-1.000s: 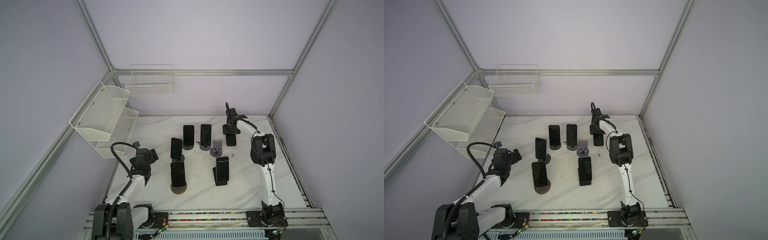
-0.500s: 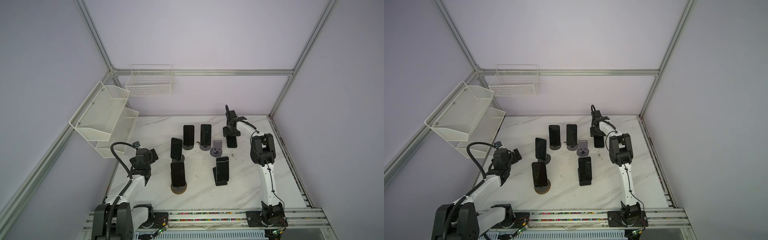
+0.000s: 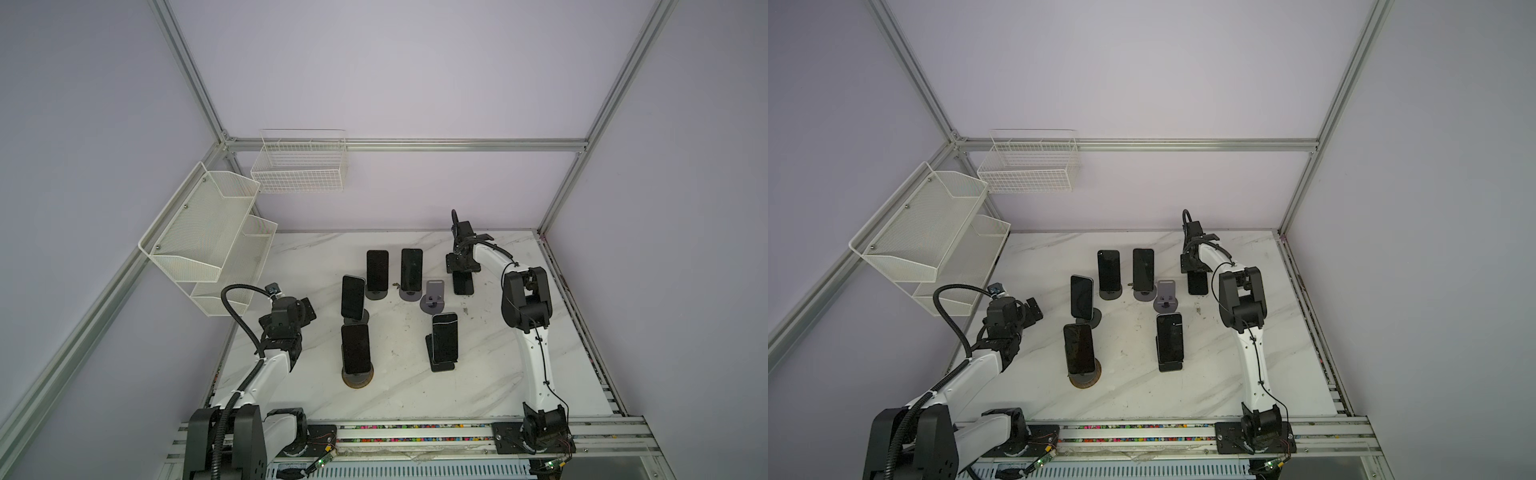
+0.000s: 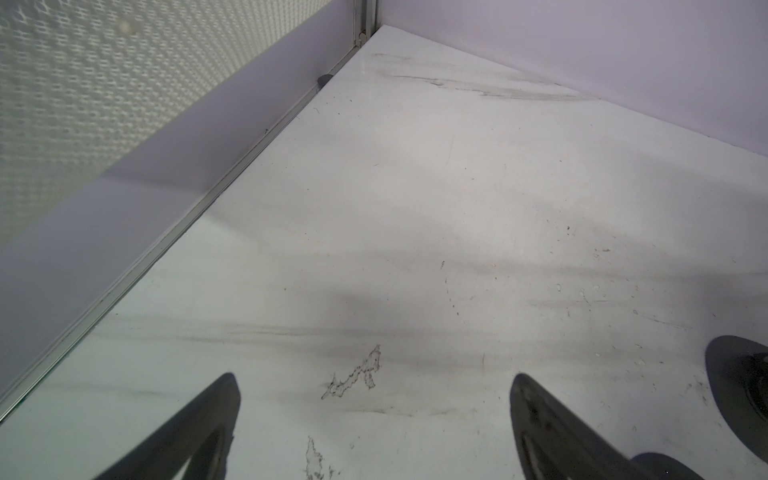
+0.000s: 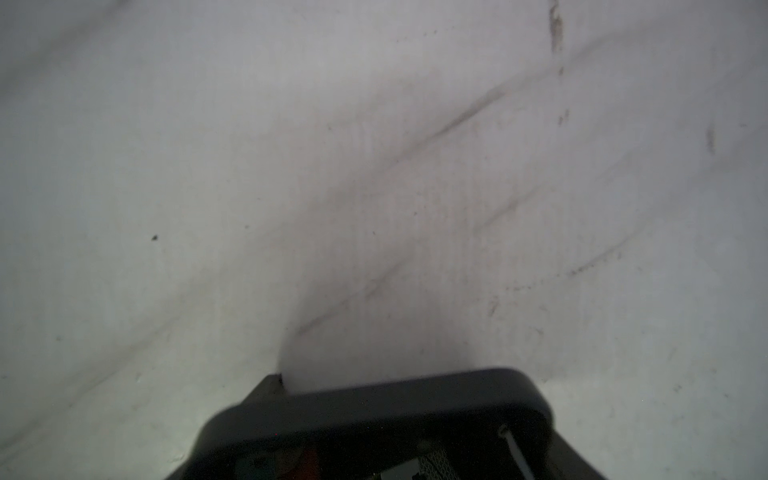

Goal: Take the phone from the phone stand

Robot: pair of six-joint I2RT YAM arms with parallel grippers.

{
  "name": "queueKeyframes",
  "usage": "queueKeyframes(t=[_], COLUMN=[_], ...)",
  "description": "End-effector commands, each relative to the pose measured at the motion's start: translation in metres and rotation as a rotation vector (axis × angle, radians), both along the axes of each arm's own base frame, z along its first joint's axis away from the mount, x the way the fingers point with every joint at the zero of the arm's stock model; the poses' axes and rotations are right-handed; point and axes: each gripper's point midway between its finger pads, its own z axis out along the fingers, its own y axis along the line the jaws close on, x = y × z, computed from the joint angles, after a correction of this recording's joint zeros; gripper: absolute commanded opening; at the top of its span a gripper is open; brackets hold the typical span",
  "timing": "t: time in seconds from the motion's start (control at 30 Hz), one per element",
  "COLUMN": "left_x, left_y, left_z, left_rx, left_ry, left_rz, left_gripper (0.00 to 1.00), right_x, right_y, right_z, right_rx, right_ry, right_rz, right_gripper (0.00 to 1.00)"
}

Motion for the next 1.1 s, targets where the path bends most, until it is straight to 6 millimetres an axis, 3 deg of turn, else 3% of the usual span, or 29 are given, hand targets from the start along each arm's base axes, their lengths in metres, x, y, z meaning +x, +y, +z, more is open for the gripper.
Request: queueKeyframes(t=[0.0, 0.27, 1.07], left_x=[-0.0015, -0.0031, -0.0036], left_y=[0.0030, 0.0028, 0.0027], left_z=[-0.0044, -0.0036, -0.0036], left_rx=[0.006, 0.005, 0.006], left_ry=[0.011, 0.005, 0.011], left_rz=[0.006, 0.006, 0.005], left_gripper=[1.00, 1.00, 0.99], right_x=[-0.0262, -0.0263, -0.0300], right_y=[-0.0040, -0.0117, -0.0076], right_z=[-0.0476, -0.0475, -0.0555], right_rx=[-0.025, -0.063, -0.042], right_ry=[0.130, 0.125, 0.127], right_rz=[-0.005, -0.019, -0.001], right_gripper=[0.71, 0.73, 0.78])
